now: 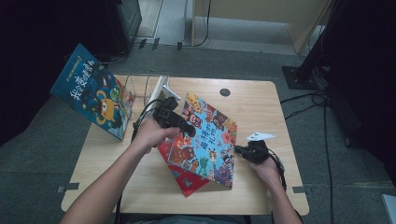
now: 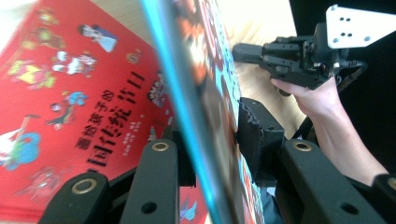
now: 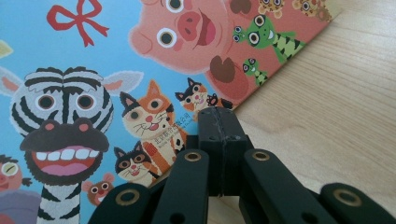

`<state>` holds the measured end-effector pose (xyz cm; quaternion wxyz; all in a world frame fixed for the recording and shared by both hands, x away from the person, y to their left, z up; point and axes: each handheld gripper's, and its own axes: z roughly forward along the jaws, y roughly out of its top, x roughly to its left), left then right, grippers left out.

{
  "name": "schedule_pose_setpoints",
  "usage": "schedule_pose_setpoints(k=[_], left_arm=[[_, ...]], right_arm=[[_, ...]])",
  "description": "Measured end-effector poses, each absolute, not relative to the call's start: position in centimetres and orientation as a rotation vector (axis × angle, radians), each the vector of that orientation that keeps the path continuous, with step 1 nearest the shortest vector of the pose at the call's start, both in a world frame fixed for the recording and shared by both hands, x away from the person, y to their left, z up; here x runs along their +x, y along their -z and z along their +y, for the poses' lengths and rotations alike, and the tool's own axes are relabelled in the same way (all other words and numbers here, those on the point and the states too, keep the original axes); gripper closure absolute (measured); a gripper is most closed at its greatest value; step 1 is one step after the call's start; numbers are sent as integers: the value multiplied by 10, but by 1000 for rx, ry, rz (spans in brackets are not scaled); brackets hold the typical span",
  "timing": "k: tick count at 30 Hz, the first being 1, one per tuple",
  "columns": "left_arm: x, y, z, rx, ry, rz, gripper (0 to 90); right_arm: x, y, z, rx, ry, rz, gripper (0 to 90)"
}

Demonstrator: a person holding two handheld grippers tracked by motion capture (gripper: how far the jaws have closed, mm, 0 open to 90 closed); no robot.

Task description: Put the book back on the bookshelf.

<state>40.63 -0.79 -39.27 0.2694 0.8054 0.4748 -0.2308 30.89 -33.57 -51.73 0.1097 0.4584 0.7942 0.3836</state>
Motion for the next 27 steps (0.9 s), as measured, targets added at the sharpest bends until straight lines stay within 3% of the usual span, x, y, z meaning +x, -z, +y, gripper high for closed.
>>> schedule_pose_setpoints(k=[3,14,27], left_arm=[[410,388,-9,2090,703,1237,756],[410,336,-33,2224,596,1168,806],[398,296,-16,2343,423,1108,815]], right_arm=[[309,517,-334,1337,-1113,2330,900],[307,507,-343,1335,-1200,2243,852],[308,504,-347,1336,-1260,2195,775]])
